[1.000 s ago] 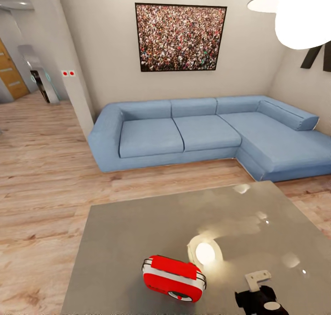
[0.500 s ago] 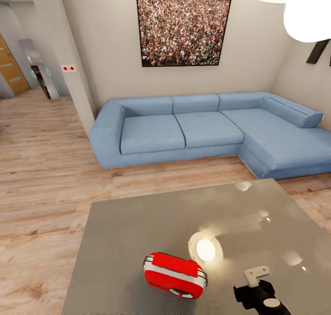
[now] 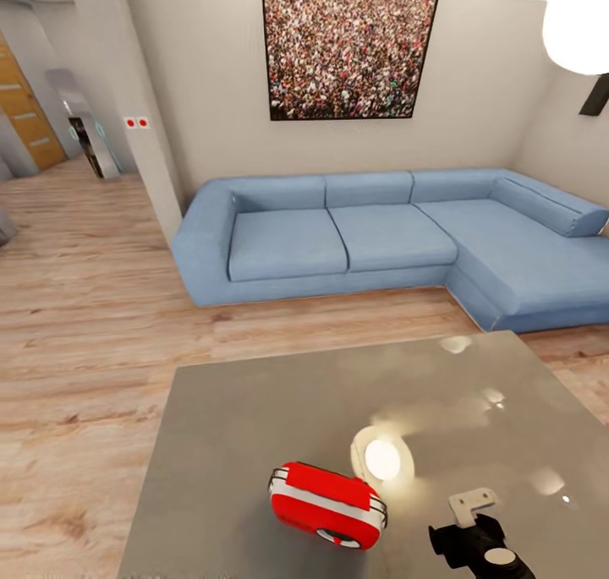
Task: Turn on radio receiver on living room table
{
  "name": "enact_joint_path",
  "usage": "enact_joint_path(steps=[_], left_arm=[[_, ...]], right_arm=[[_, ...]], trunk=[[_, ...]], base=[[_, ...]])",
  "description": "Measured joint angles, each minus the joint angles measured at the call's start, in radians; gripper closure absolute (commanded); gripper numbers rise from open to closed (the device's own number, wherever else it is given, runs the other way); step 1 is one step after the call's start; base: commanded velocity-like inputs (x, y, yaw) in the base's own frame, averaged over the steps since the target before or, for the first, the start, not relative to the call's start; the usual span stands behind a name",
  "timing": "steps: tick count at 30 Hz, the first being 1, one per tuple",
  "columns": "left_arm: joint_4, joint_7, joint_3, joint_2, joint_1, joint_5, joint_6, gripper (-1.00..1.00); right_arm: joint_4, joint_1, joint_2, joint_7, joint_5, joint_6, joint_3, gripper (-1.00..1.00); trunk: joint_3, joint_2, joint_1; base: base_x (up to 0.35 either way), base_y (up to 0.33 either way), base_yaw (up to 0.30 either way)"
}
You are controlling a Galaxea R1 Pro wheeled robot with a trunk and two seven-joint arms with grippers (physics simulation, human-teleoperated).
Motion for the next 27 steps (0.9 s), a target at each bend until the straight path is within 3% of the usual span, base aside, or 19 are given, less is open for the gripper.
enact_joint_path(steps=[7, 27], left_arm=[[0.0, 0.0, 0.0, 0.0, 0.0, 0.0, 0.0, -1.0], [0.0, 0.0, 0.0, -0.001, 0.0, 0.0, 0.0, -1.0]], right_arm=[[0.001, 0.0, -0.002, 0.003, 0.0, -0.001, -0.001, -1.0], [0.002, 0.0, -0.002, 0.007, -0.005, 0.006, -0.001, -1.0]], trunk=[[-0.004, 0.0, 0.0], [-0.004, 0.0, 0.0]], base=[[0.0, 0.0, 0.147], [0.0, 0.0, 0.006]])
